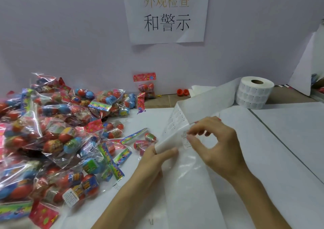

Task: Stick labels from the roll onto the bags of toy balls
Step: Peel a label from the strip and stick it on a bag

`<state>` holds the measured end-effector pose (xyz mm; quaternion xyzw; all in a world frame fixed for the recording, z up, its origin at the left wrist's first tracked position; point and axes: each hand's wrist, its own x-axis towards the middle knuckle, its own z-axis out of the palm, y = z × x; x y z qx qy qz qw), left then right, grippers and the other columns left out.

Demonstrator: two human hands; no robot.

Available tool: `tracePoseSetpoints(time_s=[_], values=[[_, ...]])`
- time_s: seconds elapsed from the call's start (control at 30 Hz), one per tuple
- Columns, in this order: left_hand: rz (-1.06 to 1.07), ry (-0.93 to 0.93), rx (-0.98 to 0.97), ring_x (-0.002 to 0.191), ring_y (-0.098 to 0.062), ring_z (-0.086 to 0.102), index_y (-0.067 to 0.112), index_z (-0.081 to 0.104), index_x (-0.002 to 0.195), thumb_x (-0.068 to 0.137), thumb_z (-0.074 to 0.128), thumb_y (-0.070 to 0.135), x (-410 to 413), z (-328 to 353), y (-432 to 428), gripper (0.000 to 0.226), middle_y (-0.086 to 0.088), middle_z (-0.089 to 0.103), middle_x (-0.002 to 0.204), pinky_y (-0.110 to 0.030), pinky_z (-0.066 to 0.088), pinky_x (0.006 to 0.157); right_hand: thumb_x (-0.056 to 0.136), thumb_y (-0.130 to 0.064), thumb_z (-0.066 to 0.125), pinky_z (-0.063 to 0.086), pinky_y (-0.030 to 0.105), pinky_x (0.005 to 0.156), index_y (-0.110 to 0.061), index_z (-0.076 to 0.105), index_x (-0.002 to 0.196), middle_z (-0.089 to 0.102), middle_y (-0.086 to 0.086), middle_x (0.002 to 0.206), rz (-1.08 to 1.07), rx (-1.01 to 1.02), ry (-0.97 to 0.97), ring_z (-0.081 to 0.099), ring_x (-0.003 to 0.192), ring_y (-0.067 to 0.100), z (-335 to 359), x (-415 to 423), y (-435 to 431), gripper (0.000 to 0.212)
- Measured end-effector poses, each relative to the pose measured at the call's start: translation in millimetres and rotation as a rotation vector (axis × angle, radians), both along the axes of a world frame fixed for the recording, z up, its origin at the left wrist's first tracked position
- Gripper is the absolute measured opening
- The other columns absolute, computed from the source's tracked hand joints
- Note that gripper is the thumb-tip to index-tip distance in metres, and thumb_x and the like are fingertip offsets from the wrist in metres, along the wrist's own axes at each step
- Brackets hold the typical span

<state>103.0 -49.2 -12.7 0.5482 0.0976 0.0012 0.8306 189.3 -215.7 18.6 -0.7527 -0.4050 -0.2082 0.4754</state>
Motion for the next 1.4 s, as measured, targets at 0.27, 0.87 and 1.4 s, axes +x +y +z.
tracePoseSetpoints(time_s=[0.27,0.87,1.4], values=[[0.012,-0.072,-0.070,0.109,-0.038,0.070,0.004,0.071,0.123,0.086,0.071,0.014,1.4,0.2,-0.4,0.038,-0.024,0.072,0.120,-0.042,0.059,0.093,0.075,-0.032,0.087,0.042,0.009,0.081,-0.033,0.068,0.096,0.061,-0.019,0.095,-0.042,-0.128,0.109,0.060,0.094,0.004,-14.3,1.9,8.9,0.029],[0.073,-0.151,0.216,0.108,-0.030,0.073,0.017,0.076,0.117,0.088,0.064,0.003,7.1,-13.6,2.1,0.035,-0.012,0.076,0.116,-0.038,0.057,0.093,0.079,-0.015,0.085,0.042,0.009,0.069,-0.019,0.074,0.076,0.062,-0.017,0.077,-0.096,-0.088,0.150,0.061,0.078,0.009,-11.6,-3.8,12.3,0.012],[0.309,-0.033,0.524,0.104,0.004,0.065,0.047,0.027,0.149,0.080,0.085,0.008,6.6,-10.6,1.3,0.098,0.025,0.056,0.126,-0.013,0.054,0.085,0.092,-0.015,0.074,0.059,0.034,0.072,-0.018,0.076,0.085,0.073,-0.008,0.073,-0.247,0.263,0.345,0.071,0.071,0.012,-2.4,4.6,2.3,0.007]])
